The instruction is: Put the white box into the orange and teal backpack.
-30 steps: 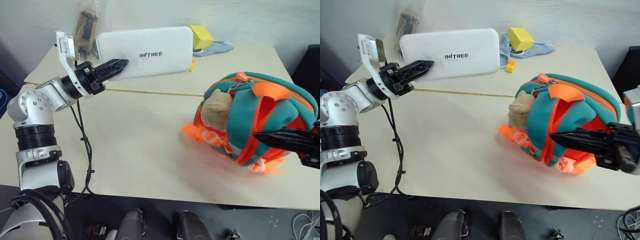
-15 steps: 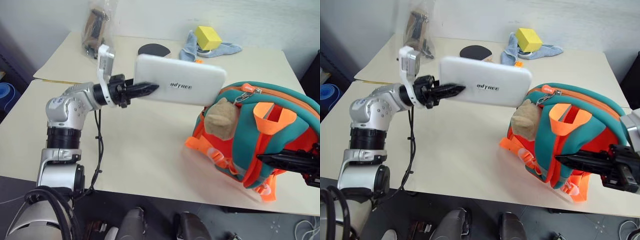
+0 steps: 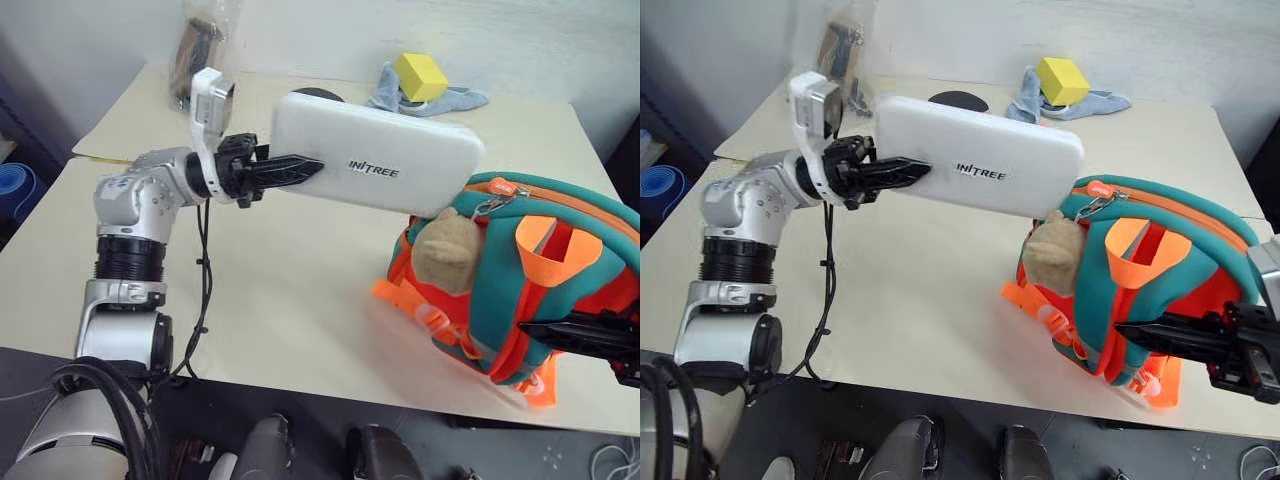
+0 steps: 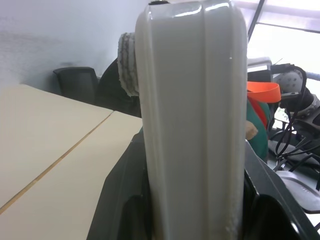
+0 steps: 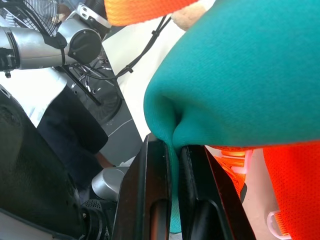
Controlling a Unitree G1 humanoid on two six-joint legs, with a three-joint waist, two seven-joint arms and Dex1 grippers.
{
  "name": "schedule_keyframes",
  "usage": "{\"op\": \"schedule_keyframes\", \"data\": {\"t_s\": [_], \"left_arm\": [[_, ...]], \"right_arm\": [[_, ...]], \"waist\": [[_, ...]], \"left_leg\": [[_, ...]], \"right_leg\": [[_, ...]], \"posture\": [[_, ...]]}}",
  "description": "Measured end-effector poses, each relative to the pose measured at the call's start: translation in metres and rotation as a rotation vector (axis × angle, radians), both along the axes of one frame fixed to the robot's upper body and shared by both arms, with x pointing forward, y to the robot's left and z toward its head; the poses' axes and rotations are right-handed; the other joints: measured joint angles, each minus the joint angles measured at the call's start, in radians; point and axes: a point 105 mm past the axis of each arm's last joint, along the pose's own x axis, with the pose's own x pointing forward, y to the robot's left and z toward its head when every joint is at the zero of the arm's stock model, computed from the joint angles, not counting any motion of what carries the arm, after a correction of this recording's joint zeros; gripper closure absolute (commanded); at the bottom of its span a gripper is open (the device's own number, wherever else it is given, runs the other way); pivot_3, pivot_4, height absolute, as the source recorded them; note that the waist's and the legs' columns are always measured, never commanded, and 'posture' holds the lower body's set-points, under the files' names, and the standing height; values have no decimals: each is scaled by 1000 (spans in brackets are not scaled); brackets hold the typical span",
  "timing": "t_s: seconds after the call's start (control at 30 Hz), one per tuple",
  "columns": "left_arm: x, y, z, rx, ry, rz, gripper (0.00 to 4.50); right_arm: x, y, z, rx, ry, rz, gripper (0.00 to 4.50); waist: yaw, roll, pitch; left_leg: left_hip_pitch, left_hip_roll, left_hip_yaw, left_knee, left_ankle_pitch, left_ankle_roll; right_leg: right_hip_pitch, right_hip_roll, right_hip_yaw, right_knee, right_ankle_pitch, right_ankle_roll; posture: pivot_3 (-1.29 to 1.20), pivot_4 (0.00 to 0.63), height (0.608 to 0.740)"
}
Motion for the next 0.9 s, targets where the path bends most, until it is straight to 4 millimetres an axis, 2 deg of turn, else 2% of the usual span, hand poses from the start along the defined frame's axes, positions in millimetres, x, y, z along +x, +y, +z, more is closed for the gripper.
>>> {"op": "schedule_keyframes", "data": {"t_s": [0.13,0.27,0.47,0.73,0.83,0.9], "left_arm": [[6,-5,12,-18,-15,0,3122],[4,-7,22,-22,-46,-35,3122],[3,-13,14,-2,-55,-72,3122],[4,-30,-12,138,-226,-84,3122],[5,-30,-13,157,-232,-108,3122],[8,-29,-6,181,-236,-104,3122]], "right_arm": [[-5,-4,3,-3,-8,-9,4486],[-7,-5,4,-8,-12,-12,4486],[-9,-3,1,-16,-11,-10,4486],[-6,-2,4,-19,-32,-20,4486],[-6,-2,3,-17,-30,-17,4486],[-3,-1,1,-16,-24,-13,4486]], "waist": [[-3,-1,0],[-7,-1,0],[-5,-1,0],[0,-1,0],[-2,-1,0],[-3,-1,0]], "left_leg": [[0,0,0,0,0,0],[0,0,0,-1,0,0],[0,0,0,0,0,0],[0,-1,0,1,0,1],[0,-1,0,1,0,1],[0,0,0,2,0,1]], "right_leg": [[0,0,0,0,0,0],[0,0,0,0,0,0],[0,0,0,1,0,0],[0,0,0,0,0,1],[0,0,0,1,0,1],[0,0,0,1,0,1]], "posture": [[0,150,740],[0,150,740],[0,150,740],[0,150,740],[0,150,740],[0,150,740]]}}
